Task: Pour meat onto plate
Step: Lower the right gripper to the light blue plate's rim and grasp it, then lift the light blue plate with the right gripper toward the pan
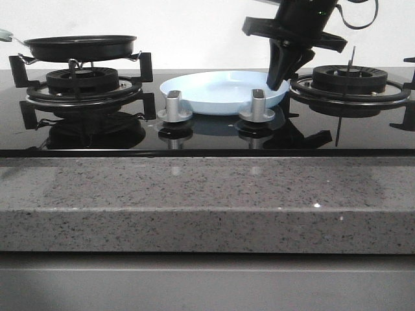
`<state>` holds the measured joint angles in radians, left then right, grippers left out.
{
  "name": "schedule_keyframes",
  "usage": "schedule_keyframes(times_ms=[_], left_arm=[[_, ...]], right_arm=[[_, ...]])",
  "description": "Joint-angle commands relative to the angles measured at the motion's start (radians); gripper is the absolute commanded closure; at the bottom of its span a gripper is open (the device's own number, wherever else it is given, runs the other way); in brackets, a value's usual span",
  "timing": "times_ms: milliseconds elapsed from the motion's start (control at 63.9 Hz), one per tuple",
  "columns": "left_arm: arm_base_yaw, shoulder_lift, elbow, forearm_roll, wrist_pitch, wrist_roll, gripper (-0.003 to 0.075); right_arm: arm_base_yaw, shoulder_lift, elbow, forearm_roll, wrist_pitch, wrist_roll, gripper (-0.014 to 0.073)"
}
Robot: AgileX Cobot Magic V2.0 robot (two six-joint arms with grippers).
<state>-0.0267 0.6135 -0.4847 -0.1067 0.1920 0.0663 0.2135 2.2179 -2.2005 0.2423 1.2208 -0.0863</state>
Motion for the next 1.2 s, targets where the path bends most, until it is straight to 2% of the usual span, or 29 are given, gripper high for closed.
schedule_keyframes(times_ms=[0, 172, 422, 626, 954, 1095, 1189], left_arm=[[0.001, 0.007, -0.039, -0.001, -0.085, 0.0, 0.0084], [0.001, 0.007, -0.039, -0.001, -0.085, 0.0, 0.0084], [0.001, 0.007, -0.039, -0.001, -0.085, 0.0, 0.0084], [0.001, 0.007, -0.039, -0.001, -0.085, 0.0, 0.0084], [0.001, 0.007, -0.039, -0.001, -0.085, 0.0, 0.0084], [0.001, 0.007, -0.039, -0.001, -0.083, 0.0, 0.0084], [0.001, 0.007, -0.039, -0.001, -0.083, 0.0, 0.0084]], right_arm=[[-0.006, -0.104, -0.032, -0.006, 0.077, -0.019, 0.0654], [-0.006, -0.169, -0.031, 0.004, 0.119, -0.008, 0.0654], [-0.006, -0.235, -0.006, 0.112, 0.119, -0.008, 0.0654], [0.009, -0.3, 0.162, 0.144, 0.094, -0.03, 0.0654], [0.045, -0.493, 0.535, 0.156, -0.152, -0.056, 0.0654], [0.045, -0.513, 0.575, 0.166, -0.204, -0.056, 0.0654], [0.045, -0.512, 0.575, 0.178, -0.172, -0.055, 0.0654]])
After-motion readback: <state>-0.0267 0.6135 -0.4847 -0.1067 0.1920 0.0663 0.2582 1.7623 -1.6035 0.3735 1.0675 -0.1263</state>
